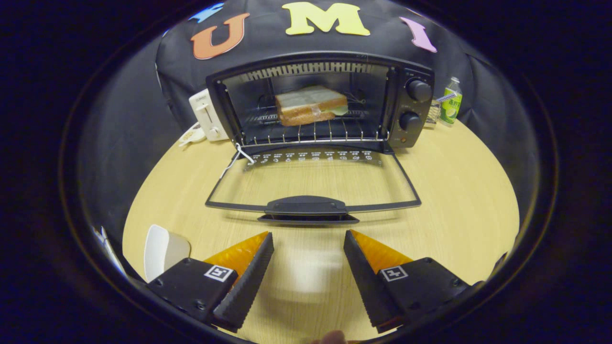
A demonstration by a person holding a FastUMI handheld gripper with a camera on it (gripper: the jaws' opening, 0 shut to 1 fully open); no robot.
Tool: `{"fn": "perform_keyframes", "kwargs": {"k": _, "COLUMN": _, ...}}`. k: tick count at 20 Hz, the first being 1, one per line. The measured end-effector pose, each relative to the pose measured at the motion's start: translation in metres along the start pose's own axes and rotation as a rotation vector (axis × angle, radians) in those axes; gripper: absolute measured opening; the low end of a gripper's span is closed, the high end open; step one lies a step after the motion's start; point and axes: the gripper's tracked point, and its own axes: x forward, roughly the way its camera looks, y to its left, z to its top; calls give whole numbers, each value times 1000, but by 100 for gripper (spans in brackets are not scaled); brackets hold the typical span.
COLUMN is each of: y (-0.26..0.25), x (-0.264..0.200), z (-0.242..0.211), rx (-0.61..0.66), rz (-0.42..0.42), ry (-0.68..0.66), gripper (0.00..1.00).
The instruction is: Open the toaster oven, put the food inside, and close the toaster oven door.
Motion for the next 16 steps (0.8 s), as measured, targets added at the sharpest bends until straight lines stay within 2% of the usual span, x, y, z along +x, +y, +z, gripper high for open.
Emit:
{"fn": "perform_keyframes", "kwargs": {"k": 9, "y": -2, "x": 17, "z": 1, "rx": -4, "rz": -80, "ry": 13, "gripper": 96}}
{"fn": "perform_keyframes", "kwargs": {"k": 16, "y": 0, "x": -7, "z": 15, "rx": 3, "rz": -108, "ry": 7, "gripper": 96}}
